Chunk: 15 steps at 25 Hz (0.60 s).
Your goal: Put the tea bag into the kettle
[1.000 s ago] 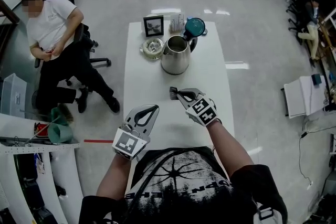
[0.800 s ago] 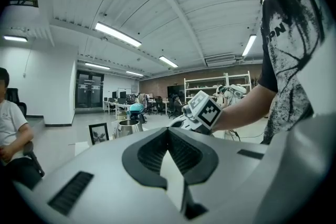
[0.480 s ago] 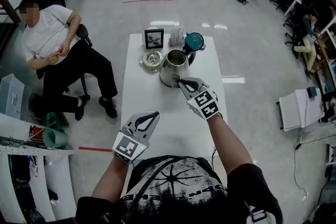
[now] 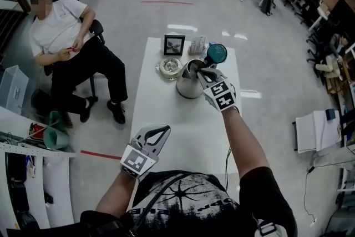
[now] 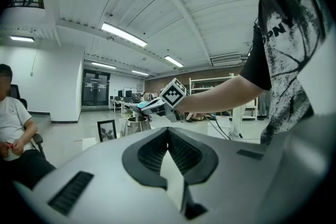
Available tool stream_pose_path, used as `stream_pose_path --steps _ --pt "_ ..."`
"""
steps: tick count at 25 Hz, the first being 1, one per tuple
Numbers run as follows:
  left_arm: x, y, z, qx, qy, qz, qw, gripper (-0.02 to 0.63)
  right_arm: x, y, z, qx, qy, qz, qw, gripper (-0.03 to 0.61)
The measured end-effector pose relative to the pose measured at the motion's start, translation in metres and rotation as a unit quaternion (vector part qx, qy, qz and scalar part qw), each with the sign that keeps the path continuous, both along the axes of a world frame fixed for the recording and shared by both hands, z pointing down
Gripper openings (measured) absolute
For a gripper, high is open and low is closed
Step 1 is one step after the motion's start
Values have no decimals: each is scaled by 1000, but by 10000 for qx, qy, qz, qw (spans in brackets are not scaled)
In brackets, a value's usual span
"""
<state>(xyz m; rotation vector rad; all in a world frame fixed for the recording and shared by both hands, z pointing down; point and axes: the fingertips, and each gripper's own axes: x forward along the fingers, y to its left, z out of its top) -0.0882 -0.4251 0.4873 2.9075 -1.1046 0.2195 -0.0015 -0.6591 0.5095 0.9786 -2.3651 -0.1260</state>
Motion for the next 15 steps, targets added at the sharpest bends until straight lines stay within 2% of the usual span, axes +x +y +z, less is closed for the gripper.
stream_pose_path --steps 3,7,15 --pt "-7 1 4 -85 11 -69 9999 8 3 -19 4 -86 7 196 9998 20" --pt "-17 5 6 -122 43 -160 9998 8 7 -36 17 -121 266 366 9989 20" --pt "-25 11 9 -231 59 -261 9994 8 7 -41 28 -2 544 512 9972 20"
